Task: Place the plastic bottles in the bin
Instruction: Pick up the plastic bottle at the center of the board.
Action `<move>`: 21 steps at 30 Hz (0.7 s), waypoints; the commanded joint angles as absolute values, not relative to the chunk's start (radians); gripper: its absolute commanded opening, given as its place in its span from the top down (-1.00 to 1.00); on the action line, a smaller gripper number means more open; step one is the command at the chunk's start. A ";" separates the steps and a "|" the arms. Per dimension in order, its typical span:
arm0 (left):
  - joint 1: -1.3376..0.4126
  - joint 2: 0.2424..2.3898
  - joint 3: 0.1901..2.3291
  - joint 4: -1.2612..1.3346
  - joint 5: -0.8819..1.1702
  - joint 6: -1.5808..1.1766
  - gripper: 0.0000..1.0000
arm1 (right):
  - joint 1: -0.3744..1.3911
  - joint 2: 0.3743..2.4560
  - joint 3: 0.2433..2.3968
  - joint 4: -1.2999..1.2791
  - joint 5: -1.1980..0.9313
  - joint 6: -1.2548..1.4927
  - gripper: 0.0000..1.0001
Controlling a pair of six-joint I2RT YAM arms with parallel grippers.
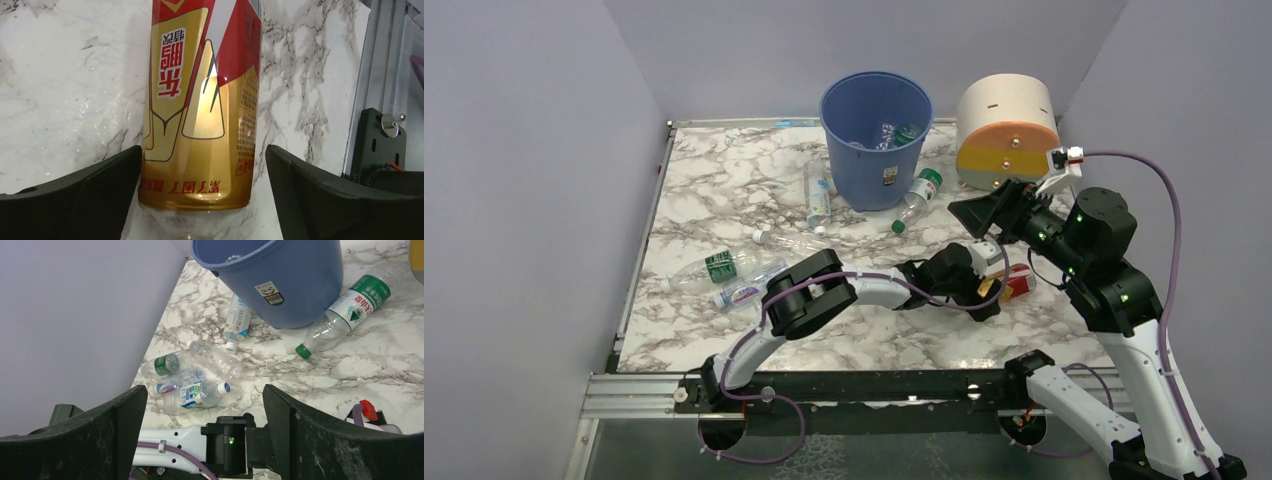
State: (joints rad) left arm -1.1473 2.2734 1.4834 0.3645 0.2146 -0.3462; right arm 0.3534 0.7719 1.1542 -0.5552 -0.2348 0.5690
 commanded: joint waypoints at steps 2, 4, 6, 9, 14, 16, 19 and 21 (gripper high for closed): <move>-1.152 2.216 1.431 0.357 0.161 -0.312 -0.98 | 0.357 0.769 1.132 -0.547 -0.261 0.575 -0.77; -1.153 2.207 1.423 0.357 0.156 -0.309 -0.98 | 0.357 0.770 1.133 -0.551 -0.259 0.572 -0.77; -1.152 2.202 1.421 0.357 0.152 -0.305 -0.97 | 0.357 0.769 1.133 -0.554 -0.257 0.572 -0.77; -1.152 2.193 1.419 0.356 0.149 -0.296 -0.95 | 0.357 0.767 1.131 -0.554 -0.256 0.572 -0.77; -1.152 2.191 1.425 0.355 0.151 -0.275 -0.96 | 0.357 0.764 1.122 -0.551 -0.262 0.574 -0.77; -1.152 2.203 1.442 0.354 0.168 -0.267 -0.96 | 0.357 0.764 1.119 -0.549 -0.265 0.576 -0.77; -1.153 2.216 1.468 0.354 0.195 -0.262 -0.91 | 0.356 0.764 1.117 -0.549 -0.267 0.575 -0.77; -1.154 2.217 1.473 0.354 0.210 -0.259 -0.84 | 0.357 0.763 1.115 -0.550 -0.265 0.576 -0.77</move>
State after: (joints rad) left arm -1.1477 2.2307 1.4322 0.3542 0.1707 -0.2840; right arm 0.3534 0.7719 1.1221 -0.5560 -0.2413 0.5690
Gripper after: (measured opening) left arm 0.951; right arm 0.886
